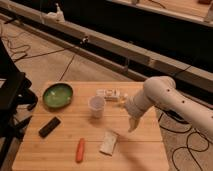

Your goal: Place the white sponge in the ceramic cup

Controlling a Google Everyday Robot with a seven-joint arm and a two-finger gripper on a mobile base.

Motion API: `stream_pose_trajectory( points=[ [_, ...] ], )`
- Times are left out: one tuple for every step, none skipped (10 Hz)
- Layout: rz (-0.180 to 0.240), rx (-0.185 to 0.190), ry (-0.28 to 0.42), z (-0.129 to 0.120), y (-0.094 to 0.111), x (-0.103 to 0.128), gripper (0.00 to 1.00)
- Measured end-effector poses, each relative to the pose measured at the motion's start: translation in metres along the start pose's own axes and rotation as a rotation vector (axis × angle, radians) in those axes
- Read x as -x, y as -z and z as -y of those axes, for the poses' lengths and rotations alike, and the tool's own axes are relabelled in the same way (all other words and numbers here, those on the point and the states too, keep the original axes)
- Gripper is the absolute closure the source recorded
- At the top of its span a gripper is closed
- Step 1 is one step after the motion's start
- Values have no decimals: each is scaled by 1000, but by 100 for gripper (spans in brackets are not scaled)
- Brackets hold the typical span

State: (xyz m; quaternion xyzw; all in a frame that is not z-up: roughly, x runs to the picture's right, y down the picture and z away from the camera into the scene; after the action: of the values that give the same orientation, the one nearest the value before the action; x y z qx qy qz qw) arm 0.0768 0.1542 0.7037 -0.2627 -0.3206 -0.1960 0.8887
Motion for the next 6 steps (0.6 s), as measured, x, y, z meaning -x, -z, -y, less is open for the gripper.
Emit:
stream_pose_trajectory(
  points=[
    [21,43,36,1,-16,6,20],
    [42,90,70,-1,-30,11,20],
    [66,150,114,-3,-49,18,20],
    [88,205,154,-7,-64,24,20],
    [103,234,179,-9,-73,28,20],
    [125,277,230,-13,-81,36,20]
  ],
)
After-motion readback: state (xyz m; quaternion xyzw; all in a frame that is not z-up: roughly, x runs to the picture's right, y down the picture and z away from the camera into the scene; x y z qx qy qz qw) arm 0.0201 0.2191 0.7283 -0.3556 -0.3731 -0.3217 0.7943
